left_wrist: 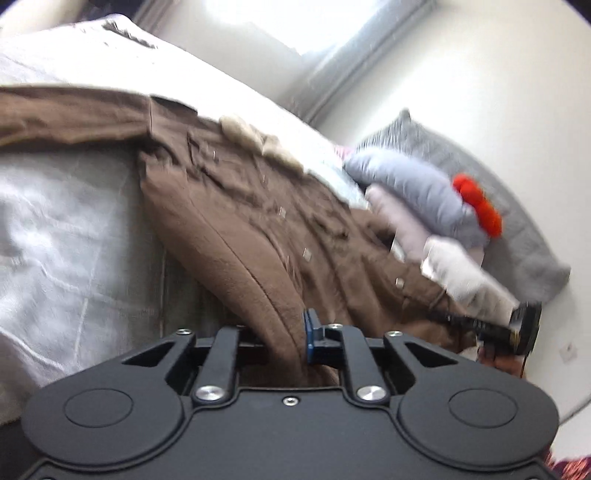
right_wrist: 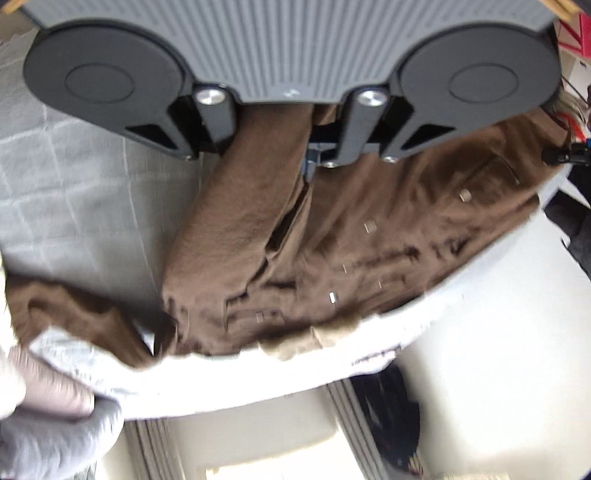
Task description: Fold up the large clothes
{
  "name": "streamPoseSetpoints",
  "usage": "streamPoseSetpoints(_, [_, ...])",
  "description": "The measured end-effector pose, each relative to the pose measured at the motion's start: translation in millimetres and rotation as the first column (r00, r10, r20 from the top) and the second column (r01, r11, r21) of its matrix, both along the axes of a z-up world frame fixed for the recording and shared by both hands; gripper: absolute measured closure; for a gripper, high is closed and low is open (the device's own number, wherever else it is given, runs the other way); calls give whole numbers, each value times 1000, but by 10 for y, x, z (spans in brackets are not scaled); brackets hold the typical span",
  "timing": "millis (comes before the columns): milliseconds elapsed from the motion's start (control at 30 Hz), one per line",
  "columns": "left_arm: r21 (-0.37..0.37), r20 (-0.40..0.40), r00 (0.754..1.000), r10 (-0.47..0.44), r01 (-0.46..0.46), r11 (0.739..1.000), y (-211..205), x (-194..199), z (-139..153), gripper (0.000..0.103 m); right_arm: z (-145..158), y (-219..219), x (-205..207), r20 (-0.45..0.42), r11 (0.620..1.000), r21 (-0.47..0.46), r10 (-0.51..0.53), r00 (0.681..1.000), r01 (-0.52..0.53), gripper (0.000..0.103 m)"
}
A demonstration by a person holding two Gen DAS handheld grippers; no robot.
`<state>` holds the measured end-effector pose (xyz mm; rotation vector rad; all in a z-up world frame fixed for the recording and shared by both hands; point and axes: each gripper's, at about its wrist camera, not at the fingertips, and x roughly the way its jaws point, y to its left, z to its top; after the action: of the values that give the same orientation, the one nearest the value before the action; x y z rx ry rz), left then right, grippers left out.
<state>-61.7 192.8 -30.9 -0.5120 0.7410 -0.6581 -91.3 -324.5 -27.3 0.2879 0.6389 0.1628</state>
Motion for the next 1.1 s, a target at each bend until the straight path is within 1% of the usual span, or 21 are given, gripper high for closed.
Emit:
streamPoseSetpoints(67, [-16, 36, 999, 20, -19, 1000, 42, 49, 194, 89, 193, -46, 31, 33, 1000, 21, -7, 999, 6, 93])
streamPoseSetpoints(167, [13, 105, 994, 30, -32, 999, 15, 131, 459, 89, 418, -121, 128, 44, 999, 33, -36, 998, 35, 93])
streamPoseSetpoints(233, [21, 112, 993, 28, -30, 999, -2, 168, 544, 89, 508, -201, 167, 23, 996, 45, -72, 997, 71, 93])
streamPoseSetpoints(300, [44, 89, 996, 27, -31, 999, -2, 181, 580, 89, 522, -295, 160, 1, 993, 67, -98, 995, 97, 93])
streamPoseSetpoints(367, [98, 66, 998, 22, -29, 995, 9, 162, 549, 86, 488, -385, 144, -20, 992, 63, -113, 993, 114, 93])
streamPoseSetpoints(433, [201, 26, 999, 23, -28, 979, 52, 129, 465, 82, 372, -506, 124, -65, 989, 34, -141, 988, 144, 86])
streamPoseSetpoints(500, [297, 11, 999, 44, -45, 954, 122, 59, 324, 71, 237, -654, 71, -92, 982, 7, -187, 978, 188, 65])
streamPoseSetpoints(533, [327, 9, 998, 64, -64, 943, 168, 28, 228, 53, 156, -733, 14, -96, 978, -14, -209, 973, 209, 58])
streamPoseSetpoints(567, [341, 6, 997, 80, -77, 937, 206, 16, 144, 33, 97, -793, -31, -97, 974, -32, -225, 970, 223, 44])
streamPoseSetpoints(600, [350, 1, 996, 91, -86, 933, 229, 12, 61, 26, 27, -849, -76, -103, 971, -48, -240, 965, 236, 34])
streamPoseSetpoints(633, [357, -7, 996, 93, -84, 930, 235, 19, -17, 21, -70, -907, -109, -124, 970, -56, -240, 963, 235, 31])
streamPoseSetpoints(667, [359, -21, 996, 82, -69, 931, 220, 53, -111, 21, -162, -942, -126, -147, 974, -53, -225, 963, 220, 27])
streamPoseSetpoints(767, [364, -90, 995, 33, 2, 931, 94, 192, -413, 21, -489, -947, -158, -212, 986, -13, -167, 963, 168, 25])
streamPoseSetpoints(833, [358, -157, 987, 18, 40, 933, 20, 282, -646, 21, -739, -906, -187, -239, 990, 12, -134, 962, 141, 24])
streamPoseSetpoints(867, [334, -174, 985, 11, 48, 941, 6, 312, -743, 22, -842, -878, -196, -231, 990, 1, -139, 963, 142, 23])
streamPoseSetpoints(933, [280, -154, 988, -3, 46, 959, -10, 281, -780, 25, -962, -795, -219, -199, 986, -31, -165, 966, 162, 24])
streamPoseSetpoints(967, [241, -163, 986, -33, 72, 968, -41, 260, -777, 47, -957, -740, -221, -195, 986, -34, -168, 966, 164, 29])
streamPoseSetpoints(1000, [179, -197, 977, -79, 115, 977, -89, 242, -779, 60, -927, -698, -232, -199, 990, -11, -140, 970, 140, 54])
streamPoseSetpoints(1033, [147, -228, 967, -110, 146, 978, -154, 222, -790, 70, -885, -678, -238, -206, 993, 61, -88, 975, 103, 71])
streamPoseSetpoints(1067, [151, -218, 968, -124, 160, 976, -221, 184, -768, 78, -819, -657, -255, -205, 990, 114, -55, 977, 80, 79])
streamPoseSetpoints(1100, [171, -191, 973, -131, 164, 972, -294, 142, -712, 81, -746, -596, -276, -193, 992, 104, -44, 980, 65, 82])
